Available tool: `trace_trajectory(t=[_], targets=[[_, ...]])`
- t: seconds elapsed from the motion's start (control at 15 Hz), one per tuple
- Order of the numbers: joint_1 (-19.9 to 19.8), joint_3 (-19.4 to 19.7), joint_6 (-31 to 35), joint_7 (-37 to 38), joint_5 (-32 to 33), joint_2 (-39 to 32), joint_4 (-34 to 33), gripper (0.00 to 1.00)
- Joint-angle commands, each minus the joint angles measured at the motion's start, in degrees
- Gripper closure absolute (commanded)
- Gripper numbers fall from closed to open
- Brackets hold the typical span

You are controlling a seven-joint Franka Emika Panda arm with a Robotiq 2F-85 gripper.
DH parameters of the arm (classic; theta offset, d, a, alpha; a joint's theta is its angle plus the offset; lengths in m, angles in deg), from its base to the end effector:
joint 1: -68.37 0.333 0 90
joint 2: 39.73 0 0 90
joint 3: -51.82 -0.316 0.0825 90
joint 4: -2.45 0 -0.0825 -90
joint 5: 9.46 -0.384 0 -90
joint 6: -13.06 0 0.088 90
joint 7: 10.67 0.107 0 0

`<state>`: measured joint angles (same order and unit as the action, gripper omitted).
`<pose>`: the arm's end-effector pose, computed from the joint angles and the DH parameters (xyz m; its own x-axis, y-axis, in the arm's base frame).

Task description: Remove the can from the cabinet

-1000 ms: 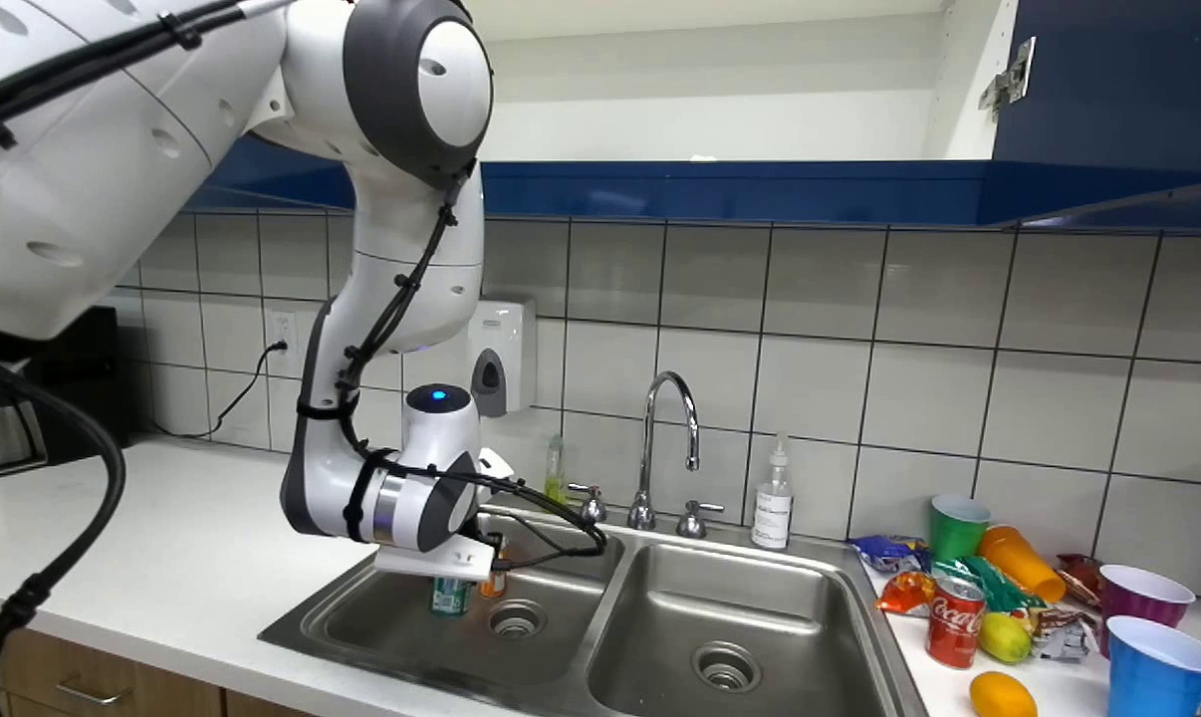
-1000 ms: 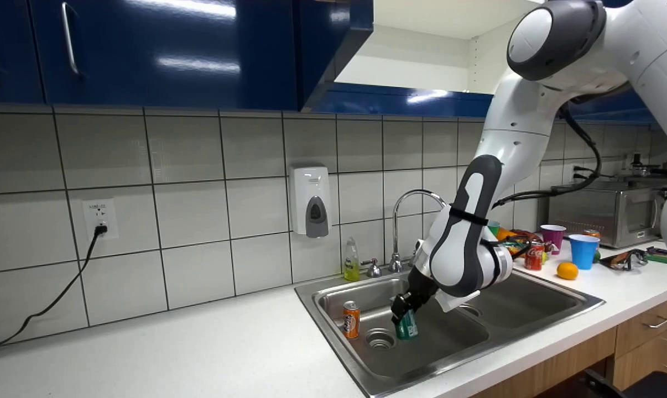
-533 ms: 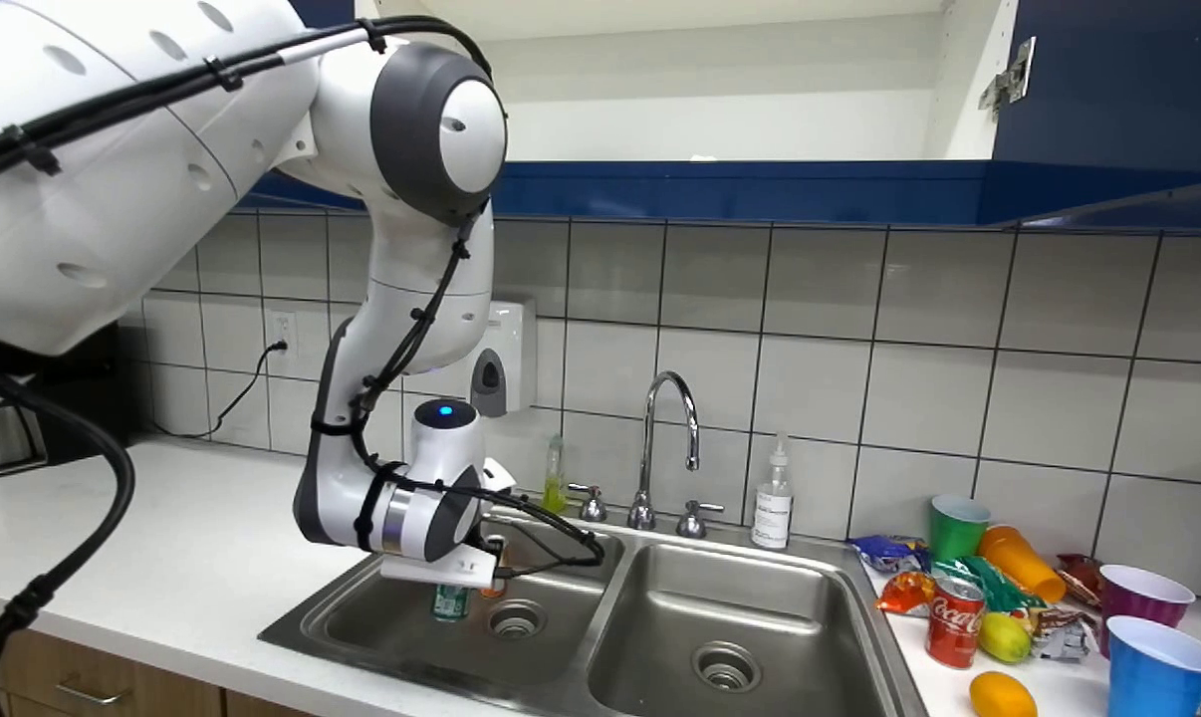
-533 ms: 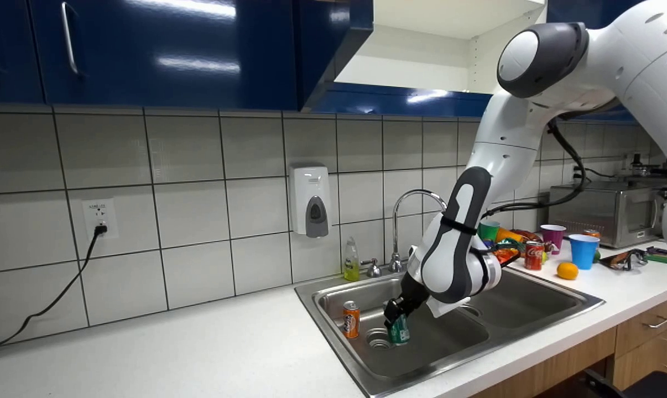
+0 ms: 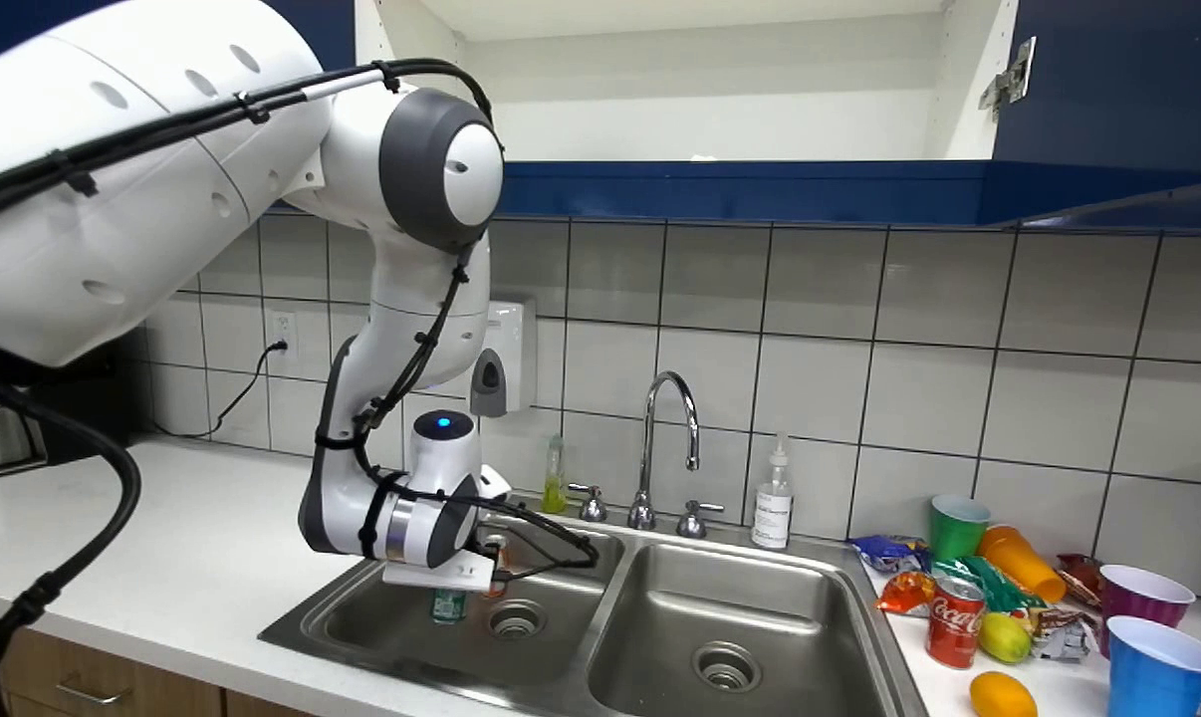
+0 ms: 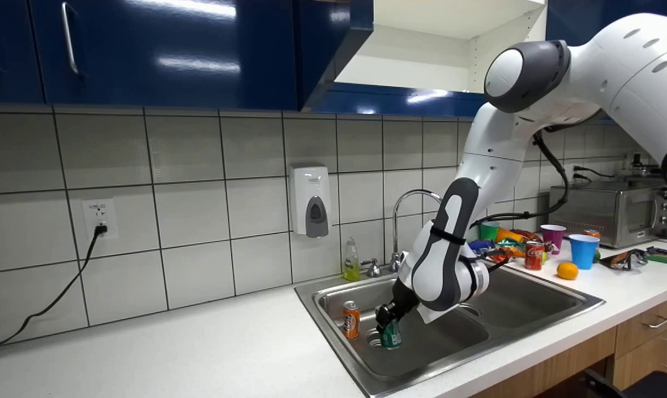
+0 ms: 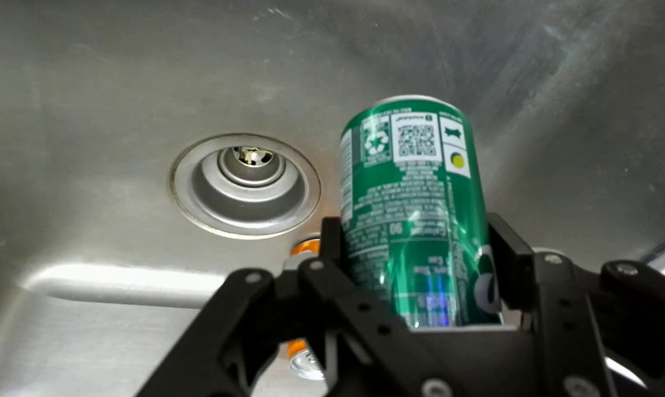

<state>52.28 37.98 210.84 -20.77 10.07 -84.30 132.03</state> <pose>0.5283 0.0261 0.0811 0.8231 0.3195 0.4695 0.3804 -0.9241 -0.0381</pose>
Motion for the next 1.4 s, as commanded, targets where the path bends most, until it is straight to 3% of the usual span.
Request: trace_trajectory(t=[0.0,0.53,1.33], targets=[[1.4,1.1,0.4,0.1,0.1,-1.3,-2.8,0.62],[0.8,0.6,0.4,0.0,0.7,-5.4,-7.5,0.62],[4.7,3.5,0.4,-0.1,-0.4,-10.1,-11.8,0.62]])
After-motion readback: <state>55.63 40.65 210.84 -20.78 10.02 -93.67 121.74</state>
